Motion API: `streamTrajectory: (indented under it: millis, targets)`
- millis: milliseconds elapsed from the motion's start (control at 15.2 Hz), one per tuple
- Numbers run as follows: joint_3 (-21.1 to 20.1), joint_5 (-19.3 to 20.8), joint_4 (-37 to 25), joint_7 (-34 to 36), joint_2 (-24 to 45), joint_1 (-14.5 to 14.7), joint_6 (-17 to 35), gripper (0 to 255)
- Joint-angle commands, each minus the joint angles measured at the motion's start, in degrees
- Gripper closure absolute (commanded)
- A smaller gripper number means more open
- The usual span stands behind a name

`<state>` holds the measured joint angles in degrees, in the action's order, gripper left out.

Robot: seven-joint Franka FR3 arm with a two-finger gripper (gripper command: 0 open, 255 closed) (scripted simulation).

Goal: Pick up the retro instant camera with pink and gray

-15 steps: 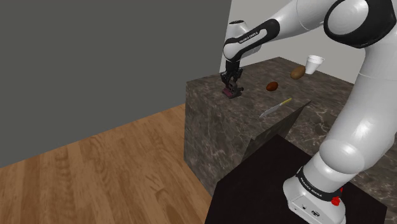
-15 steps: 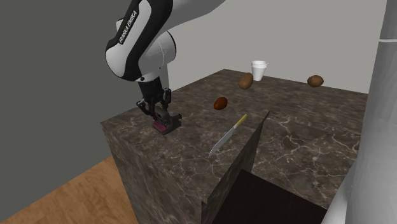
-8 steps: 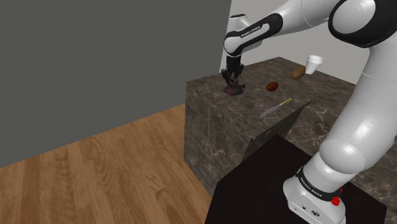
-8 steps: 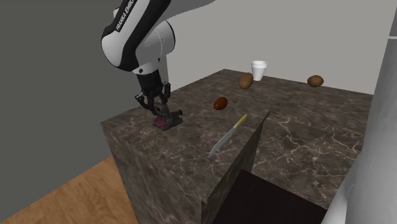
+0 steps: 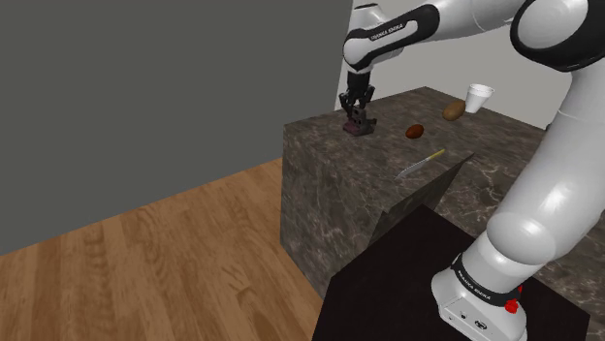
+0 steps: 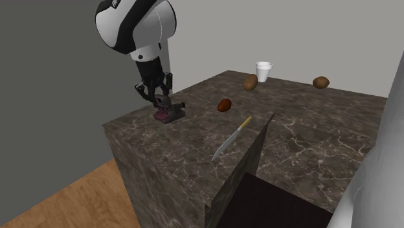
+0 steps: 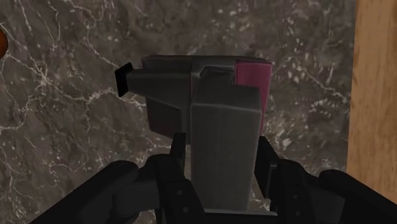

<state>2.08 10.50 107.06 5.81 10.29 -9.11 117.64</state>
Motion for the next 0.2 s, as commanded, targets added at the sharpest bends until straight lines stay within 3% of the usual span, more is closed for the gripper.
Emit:
streamTrajectory:
  millis: [0,132]
  targets:
    - [-0.04,-0.08,-0.59,-0.16,-0.72,0.05,-1.28,255]
    - [-0.04,-0.09,-0.66,-0.18,-0.76,0.05,-1.38,255]
